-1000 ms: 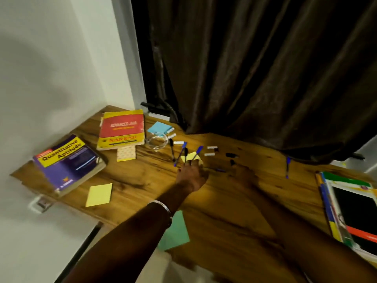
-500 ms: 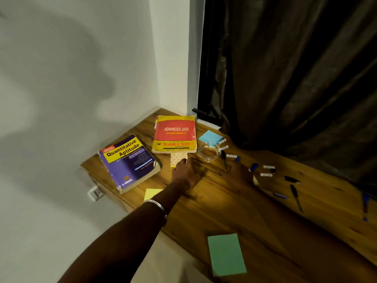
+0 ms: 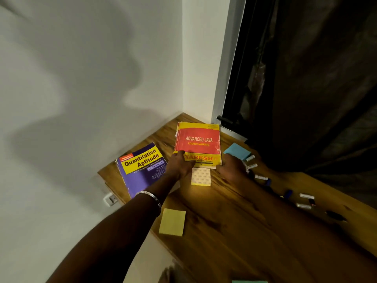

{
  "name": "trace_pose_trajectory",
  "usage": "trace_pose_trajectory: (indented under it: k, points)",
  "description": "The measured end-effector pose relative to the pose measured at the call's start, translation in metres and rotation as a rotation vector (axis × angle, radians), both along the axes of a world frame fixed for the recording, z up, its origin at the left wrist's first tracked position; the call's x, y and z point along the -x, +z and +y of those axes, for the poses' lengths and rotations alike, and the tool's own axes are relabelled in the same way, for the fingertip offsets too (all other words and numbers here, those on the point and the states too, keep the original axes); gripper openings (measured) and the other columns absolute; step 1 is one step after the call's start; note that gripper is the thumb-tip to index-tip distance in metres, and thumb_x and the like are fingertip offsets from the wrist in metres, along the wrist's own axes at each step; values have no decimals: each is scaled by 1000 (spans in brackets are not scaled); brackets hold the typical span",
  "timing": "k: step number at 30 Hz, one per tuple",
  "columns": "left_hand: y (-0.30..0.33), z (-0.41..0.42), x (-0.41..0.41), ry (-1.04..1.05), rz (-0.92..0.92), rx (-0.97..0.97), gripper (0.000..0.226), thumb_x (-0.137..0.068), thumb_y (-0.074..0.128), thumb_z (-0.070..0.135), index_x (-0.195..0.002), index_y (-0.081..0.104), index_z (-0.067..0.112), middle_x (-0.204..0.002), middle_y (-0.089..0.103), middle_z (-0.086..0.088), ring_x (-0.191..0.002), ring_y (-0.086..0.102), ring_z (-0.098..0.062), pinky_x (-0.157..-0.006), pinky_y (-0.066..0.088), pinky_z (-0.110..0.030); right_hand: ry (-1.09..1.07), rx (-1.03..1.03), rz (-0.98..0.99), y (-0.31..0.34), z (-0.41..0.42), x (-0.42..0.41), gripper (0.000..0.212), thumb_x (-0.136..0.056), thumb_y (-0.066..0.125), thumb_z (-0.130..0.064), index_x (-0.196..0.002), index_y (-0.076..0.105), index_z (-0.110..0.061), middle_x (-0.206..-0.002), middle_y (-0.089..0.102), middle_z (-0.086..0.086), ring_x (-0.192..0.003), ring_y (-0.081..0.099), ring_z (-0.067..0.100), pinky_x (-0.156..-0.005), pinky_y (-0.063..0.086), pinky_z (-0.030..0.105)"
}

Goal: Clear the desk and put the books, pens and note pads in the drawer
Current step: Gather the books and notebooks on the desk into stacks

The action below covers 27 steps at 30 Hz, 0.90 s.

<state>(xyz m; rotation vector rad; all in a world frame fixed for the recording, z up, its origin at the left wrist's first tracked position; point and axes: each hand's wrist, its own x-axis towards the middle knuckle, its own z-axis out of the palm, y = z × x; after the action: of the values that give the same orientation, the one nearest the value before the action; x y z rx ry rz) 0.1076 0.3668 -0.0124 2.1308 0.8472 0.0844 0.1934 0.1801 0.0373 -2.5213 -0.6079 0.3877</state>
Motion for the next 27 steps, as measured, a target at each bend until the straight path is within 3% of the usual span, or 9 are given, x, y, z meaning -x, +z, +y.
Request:
trace_pose_trajectory:
  k: [5,9,12,14,18,23,25,27]
  points:
    - [18,34,-19,-66,-7,29,75,-77,60,61,-134,47,15,-129,58,-10,-113,59,-30,-94,50,-45,-41,32,52,-4,45,-22,45,-84,63,-27,-126,54,-14,-120,63,12,-107,59,34,-86,51,38]
    - [13,67,-40,-99,-30,129,88,-65,56,78,-127,55,15,-120,66,-6,-102,66,-26,-89,54,-43,-67,46,107,-4,75,-37,55,-87,61,-28,-139,44,-19,-128,60,12,-112,59,34,-90,51,40]
    - [-1,94,-53,-121,-27,213,76,-72,60,69,-129,54,18,-121,65,-2,-102,66,-23,-89,55,-43,-120,58,205,-6,92,-51,58,-89,57,-42,-142,40,-24,-132,55,10,-119,55,34,-99,46,45]
    - [-5,105,-59,-142,-30,280,69,-71,59,68,-125,57,25,-120,67,0,-101,66,-21,-90,54,-43,-138,62,266,-19,98,-70,66,-78,55,-55,-137,46,-29,-131,57,3,-119,56,28,-102,45,45]
    - [2,112,-63,-161,-76,449,41,-92,57,39,-128,56,19,-121,66,-6,-99,66,-19,-78,55,-31,-129,-29,327,-92,101,-121,87,-56,47,-70,-132,46,-27,-116,62,6,-106,63,32,-90,53,51]
    - [2,121,-71,-120,-129,643,34,-96,52,23,-128,51,9,-116,66,-8,-93,67,-21,-57,52,-20,-178,-39,301,-39,117,-85,69,-78,64,-40,-141,38,-25,-126,55,3,-116,57,30,-95,48,40]
    - [4,122,-70,-66,-160,724,29,-97,51,22,-124,51,11,-107,64,-2,-85,63,-12,-57,49,-24,-238,-91,310,-39,119,-88,78,-70,66,-45,-140,41,-25,-129,57,5,-117,57,32,-99,48,46]
    - [3,122,-70,-58,-188,776,29,-96,51,21,-124,51,13,-111,63,-1,-89,61,-11,-62,48,-25,-285,-159,336,-41,117,-96,85,-61,64,-48,-140,44,-22,-132,56,7,-119,55,34,-101,46,48]
